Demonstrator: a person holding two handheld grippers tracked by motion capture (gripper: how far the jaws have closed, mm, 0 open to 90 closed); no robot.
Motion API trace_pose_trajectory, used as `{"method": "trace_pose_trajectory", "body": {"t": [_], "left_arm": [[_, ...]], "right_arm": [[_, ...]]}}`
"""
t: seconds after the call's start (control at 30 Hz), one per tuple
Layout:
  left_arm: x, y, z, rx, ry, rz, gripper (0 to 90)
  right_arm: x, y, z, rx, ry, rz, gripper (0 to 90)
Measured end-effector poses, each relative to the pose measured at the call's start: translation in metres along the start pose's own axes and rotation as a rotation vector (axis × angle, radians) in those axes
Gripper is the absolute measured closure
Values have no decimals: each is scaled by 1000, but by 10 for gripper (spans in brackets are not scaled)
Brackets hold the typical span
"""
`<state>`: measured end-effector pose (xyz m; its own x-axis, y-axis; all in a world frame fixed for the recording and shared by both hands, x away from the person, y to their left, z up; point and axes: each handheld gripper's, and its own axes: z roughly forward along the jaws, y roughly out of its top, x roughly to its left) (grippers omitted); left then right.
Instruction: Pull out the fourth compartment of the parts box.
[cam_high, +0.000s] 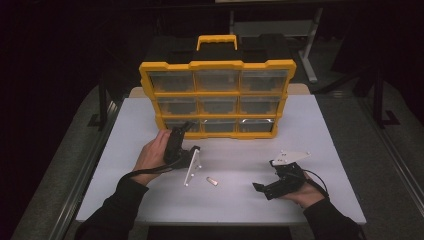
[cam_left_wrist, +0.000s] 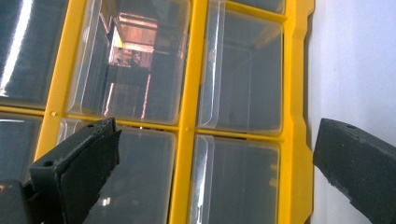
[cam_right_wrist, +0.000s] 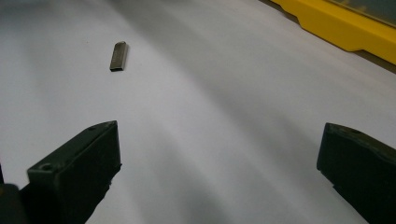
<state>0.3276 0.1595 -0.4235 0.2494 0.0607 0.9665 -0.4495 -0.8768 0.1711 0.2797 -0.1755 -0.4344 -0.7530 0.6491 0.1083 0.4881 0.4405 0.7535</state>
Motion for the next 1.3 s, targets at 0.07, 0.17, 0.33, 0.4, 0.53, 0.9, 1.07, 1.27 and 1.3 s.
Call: {"method": "trace_pose_trajectory", "body": {"t": [0.07,0.17,0.33,0.4,0.53,0.9,1.07,1.27,1.3], "left_arm": [[1,-1,0,6,3,2,1],[3,-4,-2,13,7,3,1],[4,-7,-2,19,11,6,0],[5,-8,-3,24,13,5,0],[8,-11,-4,33,21,7,0],[12,-16,-5,47,34,8,0],[14,-17,-4,47,36,14,0],[17,-21,-4,50,45,13,0],[17,-21,-4,53,45,13,0]], "right_arm": [[0,0,0,-1,0,1,0],[0,0,0,-1,0,0,0],[0,0,0,0,-1,1,0],[0,0,0,1,-1,1,0],[0,0,0,0,0,1,0],[0,0,0,-1,-1,-1,0],[0,0,0,-2,-1,0,0],[0,0,1,3,1,0,0],[0,0,1,3,1,0,0]]}}
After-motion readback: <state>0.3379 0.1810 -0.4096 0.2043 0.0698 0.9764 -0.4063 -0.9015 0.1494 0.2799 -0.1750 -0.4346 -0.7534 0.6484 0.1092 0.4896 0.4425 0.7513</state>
